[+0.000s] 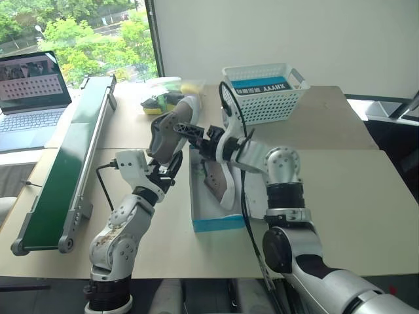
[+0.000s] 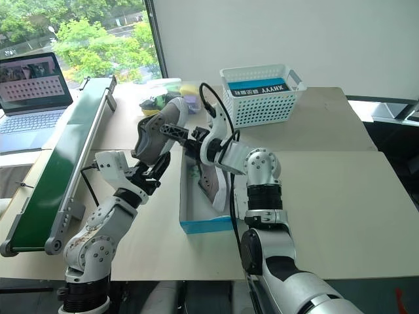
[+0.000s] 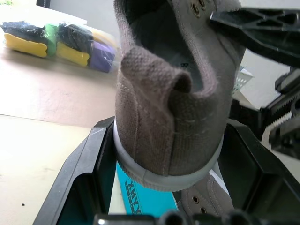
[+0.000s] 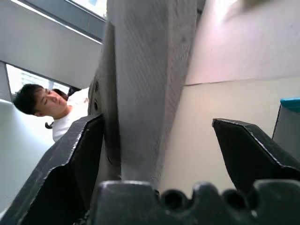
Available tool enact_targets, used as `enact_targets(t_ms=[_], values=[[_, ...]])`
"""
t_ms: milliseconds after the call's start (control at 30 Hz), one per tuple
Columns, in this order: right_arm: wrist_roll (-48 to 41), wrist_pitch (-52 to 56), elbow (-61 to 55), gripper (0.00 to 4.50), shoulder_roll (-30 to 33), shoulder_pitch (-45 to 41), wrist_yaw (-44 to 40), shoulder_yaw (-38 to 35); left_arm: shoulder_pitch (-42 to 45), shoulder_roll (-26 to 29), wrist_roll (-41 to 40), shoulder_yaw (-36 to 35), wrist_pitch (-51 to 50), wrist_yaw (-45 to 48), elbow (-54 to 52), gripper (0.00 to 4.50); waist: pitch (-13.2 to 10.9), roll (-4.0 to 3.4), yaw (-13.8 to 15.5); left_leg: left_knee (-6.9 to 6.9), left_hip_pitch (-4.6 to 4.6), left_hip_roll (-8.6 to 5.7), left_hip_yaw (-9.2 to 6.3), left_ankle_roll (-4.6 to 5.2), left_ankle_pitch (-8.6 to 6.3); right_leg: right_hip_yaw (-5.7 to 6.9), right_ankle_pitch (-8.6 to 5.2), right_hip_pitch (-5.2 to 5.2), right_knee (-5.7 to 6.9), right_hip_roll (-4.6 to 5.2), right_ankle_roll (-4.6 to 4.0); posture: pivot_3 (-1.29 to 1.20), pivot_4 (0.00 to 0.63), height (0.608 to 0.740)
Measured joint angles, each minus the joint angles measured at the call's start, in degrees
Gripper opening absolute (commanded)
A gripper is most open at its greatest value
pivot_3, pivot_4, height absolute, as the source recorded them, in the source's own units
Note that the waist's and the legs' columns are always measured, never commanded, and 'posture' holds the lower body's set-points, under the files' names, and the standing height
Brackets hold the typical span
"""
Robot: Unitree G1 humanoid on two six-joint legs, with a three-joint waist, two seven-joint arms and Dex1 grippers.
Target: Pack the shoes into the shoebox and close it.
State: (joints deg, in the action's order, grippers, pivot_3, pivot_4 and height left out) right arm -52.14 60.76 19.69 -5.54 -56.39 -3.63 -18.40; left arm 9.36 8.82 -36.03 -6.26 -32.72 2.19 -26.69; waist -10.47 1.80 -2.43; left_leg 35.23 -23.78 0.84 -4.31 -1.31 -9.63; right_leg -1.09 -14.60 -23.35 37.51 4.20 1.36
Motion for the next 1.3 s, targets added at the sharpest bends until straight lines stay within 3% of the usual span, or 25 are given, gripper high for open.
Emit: enact_targets(t_ms=[233,267,433,500,600,867,1000,1167,1300], values=[[-0.99,-0.53,-0.23,0.66,-0.10,-0.09,1.16,-0.04,-0.12,0.16,0.11,0.04,-0.14,0.05,-0.25,2.69,0.00,0.00,-0.04,0.00,0.00,0.00,0.00,0.00,0.00,0.00,0.00,0.00,0.02,0.00,0.00,0.00,0.150,0.734],[-0.99,-0.53,-0.30,0.47,-0.10,-0.09,1.24,0.01,-0.12,0.18,0.11,0.05,-0.14,0.05,-0.25,2.69,0.00,0.00,-0.04,0.00,0.00,0.00,0.00,0.00,0.00,0.00,0.00,0.00,0.01,0.00,0.00,0.00,0.150,0.734],[-1.02,-0.28,-0.91,0.40,-0.12,-0.07,1.96,1.01,-0.15,1.50,1.29,0.51,-0.54,0.13,-0.79,2.69,0.00,0.00,0.00,0.00,0.00,0.00,0.00,0.00,0.00,0.00,0.00,0.00,0.01,0.00,0.00,0.00,0.150,0.734],[-1.08,-0.10,-1.18,0.40,-0.13,-0.07,2.65,1.18,-0.24,2.00,2.34,0.87,-0.39,0.39,-0.91,3.63,0.00,-0.01,-0.01,0.00,0.00,0.00,0.00,0.00,0.00,0.00,0.00,0.00,0.01,0.00,0.00,0.00,0.150,0.734],[-1.53,0.15,-1.18,0.40,-0.14,-0.06,3.58,1.02,-0.45,3.12,4.20,1.89,0.05,1.54,-1.80,4.46,-0.01,-0.01,-0.01,-0.01,-0.01,0.00,0.00,0.00,0.00,0.00,0.00,-0.01,0.01,0.00,0.00,0.00,0.150,0.734],[-0.73,-7.94,2.50,0.40,1.03,-2.94,9.32,-4.22,-4.99,8.09,6.17,4.55,0.14,8.07,-7.98,4.46,-0.08,-0.10,-0.06,-0.03,-0.02,0.00,0.02,0.00,0.00,-0.02,0.00,-0.05,-0.01,0.01,0.00,0.00,0.150,0.734],[2.42,-7.10,4.37,0.40,9.31,-8.89,5.55,-1.50,-8.68,8.96,6.22,4.26,0.06,9.73,-8.94,4.46,-0.23,-0.29,0.06,-0.07,-0.06,0.00,0.02,0.00,0.00,-0.01,0.00,-0.09,-0.05,0.00,-0.01,0.00,0.150,0.734],[4.75,9.39,4.47,0.40,22.33,-14.23,-4.86,8.07,-12.00,9.88,6.76,3.61,0.09,10.47,-8.87,4.46,-0.27,-0.33,0.14,-0.14,-0.07,0.02,0.01,0.01,0.00,0.03,0.00,-0.04,-0.23,0.02,-0.01,0.00,0.150,0.734],[4.58,23.54,6.29,0.40,25.01,-15.65,-9.94,11.85,-12.40,10.19,6.75,3.50,0.29,11.93,-8.87,4.46,-0.29,-0.36,-0.19,-0.15,-0.08,0.03,0.02,0.01,0.00,0.01,0.01,-0.05,-0.26,0.01,-0.03,0.00,0.150,0.734]])
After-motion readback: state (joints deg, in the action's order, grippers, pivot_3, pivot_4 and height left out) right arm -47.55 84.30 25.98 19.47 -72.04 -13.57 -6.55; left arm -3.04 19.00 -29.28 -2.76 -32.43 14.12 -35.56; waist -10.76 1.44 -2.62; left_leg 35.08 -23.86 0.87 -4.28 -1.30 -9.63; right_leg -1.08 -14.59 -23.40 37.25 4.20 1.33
